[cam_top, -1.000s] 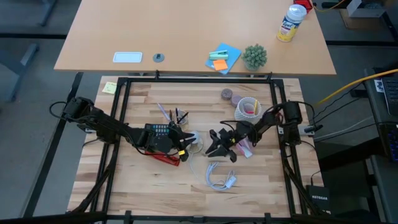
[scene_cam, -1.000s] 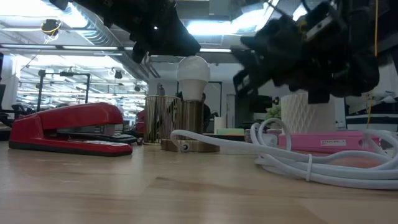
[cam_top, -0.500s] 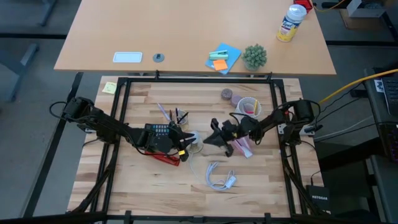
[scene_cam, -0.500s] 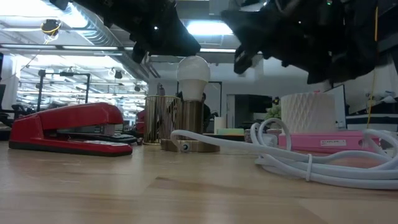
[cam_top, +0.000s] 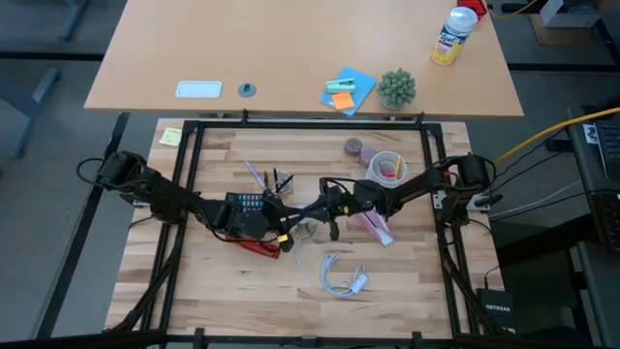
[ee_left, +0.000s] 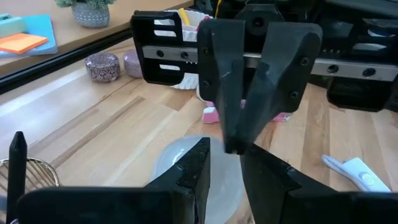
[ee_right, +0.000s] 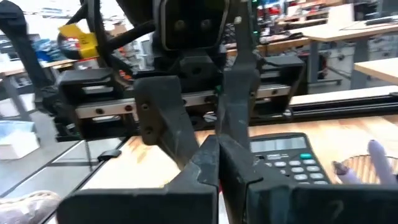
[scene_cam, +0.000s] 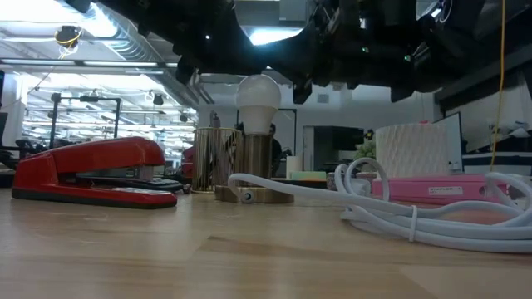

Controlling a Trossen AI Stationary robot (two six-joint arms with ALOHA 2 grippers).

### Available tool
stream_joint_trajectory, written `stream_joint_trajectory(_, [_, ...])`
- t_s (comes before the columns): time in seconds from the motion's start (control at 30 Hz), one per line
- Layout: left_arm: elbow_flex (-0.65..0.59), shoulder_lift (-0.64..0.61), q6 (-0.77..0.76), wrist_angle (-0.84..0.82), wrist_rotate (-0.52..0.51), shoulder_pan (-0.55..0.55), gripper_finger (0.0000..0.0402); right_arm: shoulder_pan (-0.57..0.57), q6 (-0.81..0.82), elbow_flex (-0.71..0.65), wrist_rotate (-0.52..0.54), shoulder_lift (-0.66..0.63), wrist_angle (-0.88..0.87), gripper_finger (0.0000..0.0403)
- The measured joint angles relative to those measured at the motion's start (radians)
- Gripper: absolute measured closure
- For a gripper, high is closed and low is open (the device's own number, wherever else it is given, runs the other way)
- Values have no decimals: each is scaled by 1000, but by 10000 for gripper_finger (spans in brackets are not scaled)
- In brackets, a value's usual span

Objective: Screw lightbulb
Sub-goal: Insert the white lightbulb into the gold lamp

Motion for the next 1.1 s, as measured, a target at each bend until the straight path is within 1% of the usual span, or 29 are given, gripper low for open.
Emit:
stream_joint_trajectory(0.1, [0, 0, 0, 1, -1, 0, 320, 0, 0, 0, 54, 0, -16, 391])
stream_joint_trajectory(0.2, [0, 0, -3, 0, -3, 0, 320, 1, -1, 0, 81, -1, -24, 391])
stream_joint_trajectory(0.4, [0, 1, -6, -1, -3, 0, 320, 1, -43, 0, 100, -10, -25, 399])
stream_joint_trajectory(0.57, [0, 1, -6, 0, 3, 0, 320, -1, -50, 0, 188, -12, -37, 394])
stream_joint_trajectory(0.73, [0, 1, -6, 0, 3, 0, 320, 0, -50, 0, 197, -12, -41, 398])
stream_joint_trajectory(0.9, [0, 1, -3, 1, 1, 0, 320, 0, -50, 0, 197, -12, -101, 397])
stream_joint_trajectory(1.1, [0, 1, -3, 2, 0, 0, 320, 0, -50, 0, 197, -14, -116, 396])
